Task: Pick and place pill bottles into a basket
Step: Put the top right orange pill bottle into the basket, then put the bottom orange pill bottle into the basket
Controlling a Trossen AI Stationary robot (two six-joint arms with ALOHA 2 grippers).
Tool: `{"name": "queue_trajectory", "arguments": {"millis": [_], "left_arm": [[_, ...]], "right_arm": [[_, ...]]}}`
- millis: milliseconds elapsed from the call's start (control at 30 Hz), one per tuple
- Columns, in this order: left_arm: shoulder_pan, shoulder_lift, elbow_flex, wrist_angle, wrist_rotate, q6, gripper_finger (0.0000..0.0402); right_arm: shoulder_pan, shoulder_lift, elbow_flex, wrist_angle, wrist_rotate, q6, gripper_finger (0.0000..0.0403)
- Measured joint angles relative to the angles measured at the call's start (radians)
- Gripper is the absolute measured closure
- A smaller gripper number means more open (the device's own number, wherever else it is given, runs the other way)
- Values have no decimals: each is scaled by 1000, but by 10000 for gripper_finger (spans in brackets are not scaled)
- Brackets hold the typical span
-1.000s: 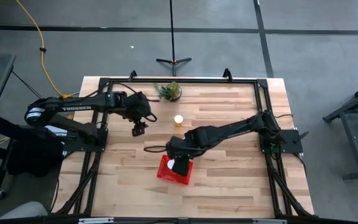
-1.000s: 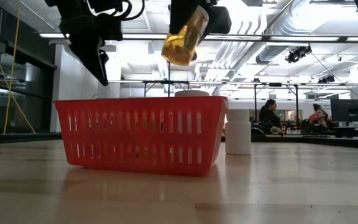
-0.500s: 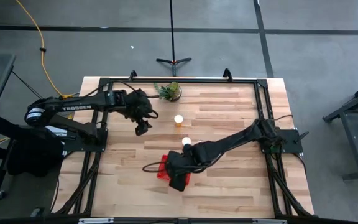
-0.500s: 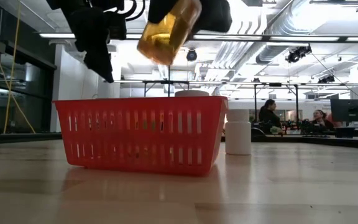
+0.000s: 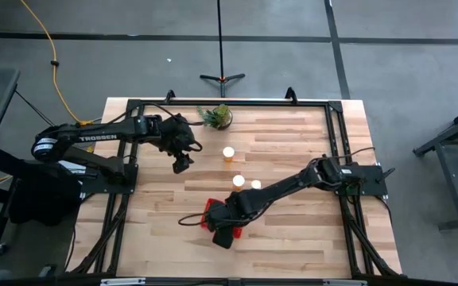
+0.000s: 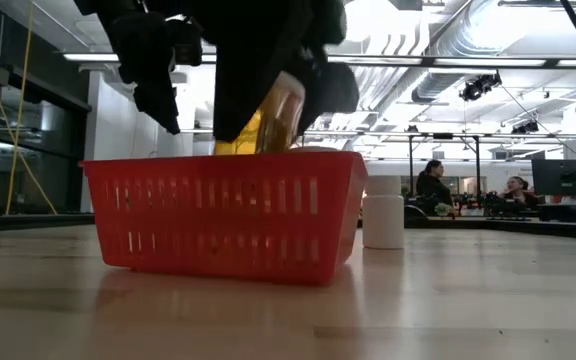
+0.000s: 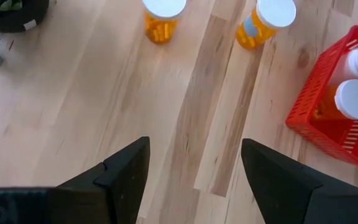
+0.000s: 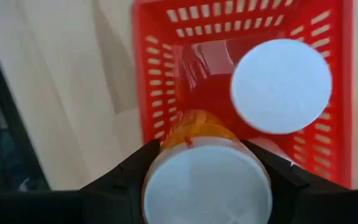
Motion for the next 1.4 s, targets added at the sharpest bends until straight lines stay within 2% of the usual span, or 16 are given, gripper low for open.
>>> {"name": "queue_trajectory", "arguments": {"millis": [233,600,1033,1400], "left_arm": [[0,0,0,-9,0,5,115],[0,0,0,-82,-2,45,115],[0,0,0,-79,-3,61,115],[0,0,0,-77,-2,69,115]], "right_arm": [[-31,10,0,1,-38,-12,184],[-30,9,0,-64,-98,-9,205],[-40,9,1,-47,-94,-45,174],[-53,9,3,-44,-164,-54,156]]}}
